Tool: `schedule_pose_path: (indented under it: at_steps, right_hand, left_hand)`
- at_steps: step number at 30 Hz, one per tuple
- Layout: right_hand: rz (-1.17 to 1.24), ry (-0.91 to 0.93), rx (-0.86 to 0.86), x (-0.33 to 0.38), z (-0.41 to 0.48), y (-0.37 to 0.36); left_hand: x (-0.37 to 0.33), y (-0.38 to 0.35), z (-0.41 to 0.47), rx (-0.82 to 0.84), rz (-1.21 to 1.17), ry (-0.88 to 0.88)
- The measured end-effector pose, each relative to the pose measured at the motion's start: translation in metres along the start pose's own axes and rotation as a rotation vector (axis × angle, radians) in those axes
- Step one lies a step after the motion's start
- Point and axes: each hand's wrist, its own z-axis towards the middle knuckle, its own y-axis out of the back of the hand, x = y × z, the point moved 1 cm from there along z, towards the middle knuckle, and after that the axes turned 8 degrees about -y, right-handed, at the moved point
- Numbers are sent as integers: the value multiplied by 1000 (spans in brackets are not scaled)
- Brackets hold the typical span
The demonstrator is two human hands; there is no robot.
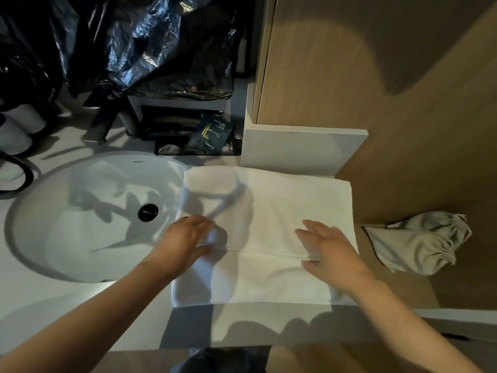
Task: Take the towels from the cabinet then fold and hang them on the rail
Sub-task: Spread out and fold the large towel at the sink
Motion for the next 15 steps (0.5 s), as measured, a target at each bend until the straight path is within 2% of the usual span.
schedule_pose_path:
  at_steps: [5, 11, 15]
  right_hand:
    - [73, -123, -145, -32, -22, -7]
    - [213, -100, -203, -40, -19, -7]
    - [423, -108, -220, -46, -21, 2]
  left_hand:
    - [0, 3, 4, 26, 28, -49]
    - [-3, 4, 4, 109, 111, -81]
    - [-5, 6, 10, 120, 166, -24]
